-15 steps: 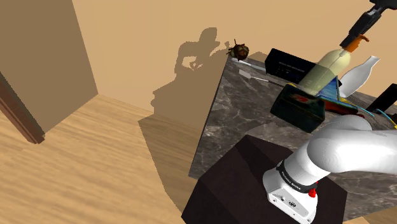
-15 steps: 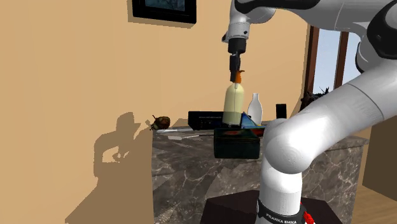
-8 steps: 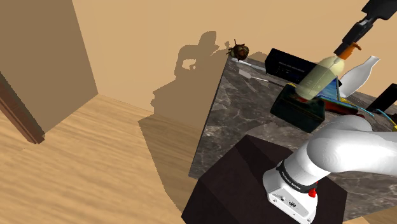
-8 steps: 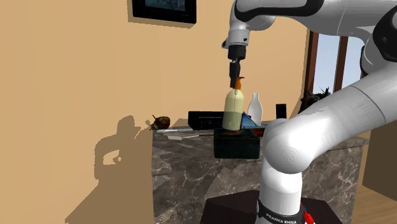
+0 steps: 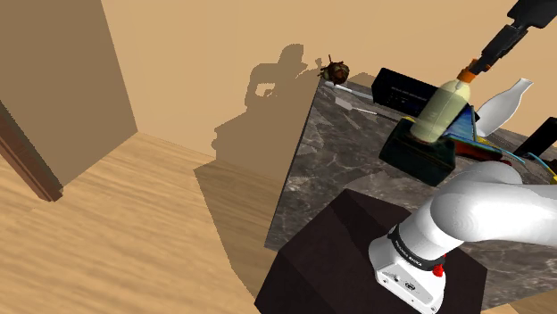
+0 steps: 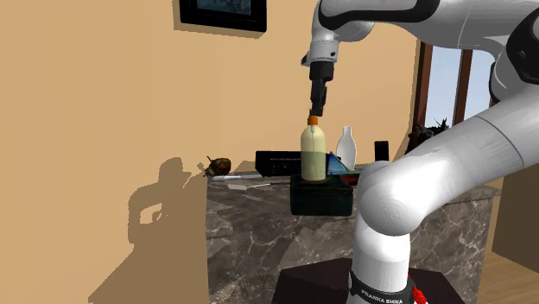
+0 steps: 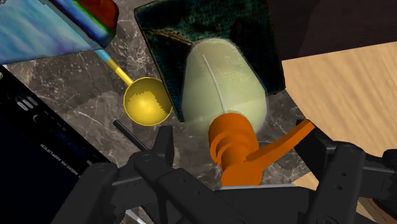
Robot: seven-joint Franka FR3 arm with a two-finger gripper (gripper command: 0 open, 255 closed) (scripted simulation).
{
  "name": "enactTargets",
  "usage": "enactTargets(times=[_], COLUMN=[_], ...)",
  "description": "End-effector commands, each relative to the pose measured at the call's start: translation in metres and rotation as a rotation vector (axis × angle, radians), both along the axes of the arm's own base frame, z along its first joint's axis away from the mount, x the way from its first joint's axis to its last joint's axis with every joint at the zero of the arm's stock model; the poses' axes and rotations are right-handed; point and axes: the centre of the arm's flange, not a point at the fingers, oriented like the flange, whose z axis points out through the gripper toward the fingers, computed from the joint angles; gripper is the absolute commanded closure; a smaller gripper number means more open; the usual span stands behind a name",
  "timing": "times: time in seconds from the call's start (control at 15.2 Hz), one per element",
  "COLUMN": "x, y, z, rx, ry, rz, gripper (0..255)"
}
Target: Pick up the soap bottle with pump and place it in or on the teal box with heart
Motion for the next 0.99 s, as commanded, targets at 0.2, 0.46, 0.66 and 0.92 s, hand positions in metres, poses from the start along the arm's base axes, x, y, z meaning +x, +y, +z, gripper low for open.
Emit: enactTargets(times=[0.2,0.46,0.66,0.92], x=[-0.001,-0.003,-0.003,-0.003], y=[0.000,0.000,0.000,0.000], z=[0.013,0.050,0.050,0.050], rx=[0.000,0.000,0.000,0.000], ry=[0.000,0.000,0.000,0.000], rz=[0.000,0.000,0.000,0.000], gripper=[0,0,0,0])
